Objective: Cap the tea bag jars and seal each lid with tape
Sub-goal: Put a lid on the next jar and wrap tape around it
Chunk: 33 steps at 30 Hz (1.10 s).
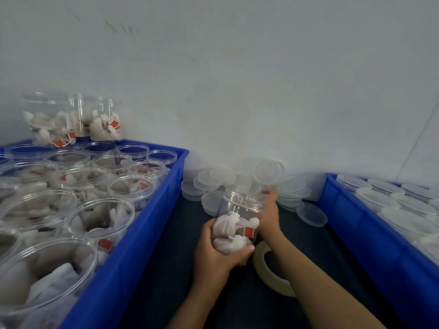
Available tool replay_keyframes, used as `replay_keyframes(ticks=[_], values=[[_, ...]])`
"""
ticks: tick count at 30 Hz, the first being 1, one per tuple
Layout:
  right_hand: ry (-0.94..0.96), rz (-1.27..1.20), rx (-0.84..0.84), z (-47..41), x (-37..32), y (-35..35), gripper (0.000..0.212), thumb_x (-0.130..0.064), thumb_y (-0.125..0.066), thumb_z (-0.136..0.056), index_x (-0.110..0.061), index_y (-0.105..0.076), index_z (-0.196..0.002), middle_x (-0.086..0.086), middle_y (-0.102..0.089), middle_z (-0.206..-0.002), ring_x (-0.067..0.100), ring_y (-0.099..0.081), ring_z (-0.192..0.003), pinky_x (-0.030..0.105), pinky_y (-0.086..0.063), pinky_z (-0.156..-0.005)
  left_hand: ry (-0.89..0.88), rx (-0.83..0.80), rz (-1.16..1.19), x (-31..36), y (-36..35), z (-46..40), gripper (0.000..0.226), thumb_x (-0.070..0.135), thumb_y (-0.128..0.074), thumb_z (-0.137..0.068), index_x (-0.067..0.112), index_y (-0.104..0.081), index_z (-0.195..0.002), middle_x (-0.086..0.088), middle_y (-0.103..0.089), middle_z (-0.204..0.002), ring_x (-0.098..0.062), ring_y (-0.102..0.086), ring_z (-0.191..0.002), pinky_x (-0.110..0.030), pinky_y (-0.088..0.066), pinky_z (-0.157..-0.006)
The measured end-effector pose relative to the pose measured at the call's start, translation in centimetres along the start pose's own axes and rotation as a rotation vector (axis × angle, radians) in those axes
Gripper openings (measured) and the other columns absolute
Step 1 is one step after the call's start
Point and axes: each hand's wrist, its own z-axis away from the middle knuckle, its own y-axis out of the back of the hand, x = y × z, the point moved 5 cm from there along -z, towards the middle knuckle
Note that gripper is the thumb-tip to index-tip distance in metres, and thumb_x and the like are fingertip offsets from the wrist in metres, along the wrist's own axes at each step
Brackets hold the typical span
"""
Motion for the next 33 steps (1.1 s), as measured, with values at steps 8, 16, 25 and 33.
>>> replay_keyframes(ticks=[8, 16, 25, 33], values=[[-0.034, 0.161, -0.012, 7.0, 0.4, 6.4, 0.064, -0.056, -0.065, -0.077, -0.020, -0.033, -0.117, 0.005, -0.059, -0.099, 0.021, -0.063, -0.087, 0.032, -0.053, -0.070, 0.060, 0.032, 0.215, 1.7, 0.5, 0.4, 0.085, 0.044, -0.083, -0.041, 0.043, -0.032, -0.110, 0.007, -0.058, -0.103, 0.004, -0.068, -0.078, -0.013, -0.053, -0.059], [0.163, 0.264, 0.041, 11.2, -0.6, 6.7, 0.077, -0.043, -0.084, -0.061, -0.030, -0.034, -0.118, -0.004, -0.050, -0.119, 0.011, -0.054, -0.106, 0.029, -0.048, -0.088, 0.026, 0.033, 0.284, 1.7, 0.9, 0.6, 0.060, 0.041, -0.081, -0.053, 0.039, -0.054, -0.107, 0.000, -0.063, -0.114, -0.018, -0.071, -0.092, -0.035, -0.060, -0.072], [0.180, 0.072, 0.058, 12.5, -0.2, 6.1, 0.087, -0.031, -0.084, -0.066, -0.029, -0.031, -0.135, 0.000, -0.053, -0.126, 0.013, -0.059, -0.106, 0.022, -0.050, -0.088, 0.178, 0.146, 0.458, 0.8, 0.9, 0.7, 0.070, 0.048, -0.075, -0.056, 0.027, -0.046, -0.116, -0.008, -0.061, -0.115, -0.025, -0.067, -0.100, -0.038, -0.054, -0.080], [0.121, -0.226, -0.037, 12.7, -0.7, 5.8, 0.096, -0.032, -0.081, -0.063, -0.044, -0.025, -0.140, -0.016, -0.058, -0.119, -0.016, -0.061, -0.089, 0.007, -0.049, -0.068, 0.131, -0.013, 0.487, 1.9, 2.1, 0.3, 0.052, 0.048, -0.054, -0.081, 0.016, -0.065, -0.119, -0.012, -0.071, -0.113, -0.022, -0.069, -0.101, -0.034, -0.049, -0.081]])
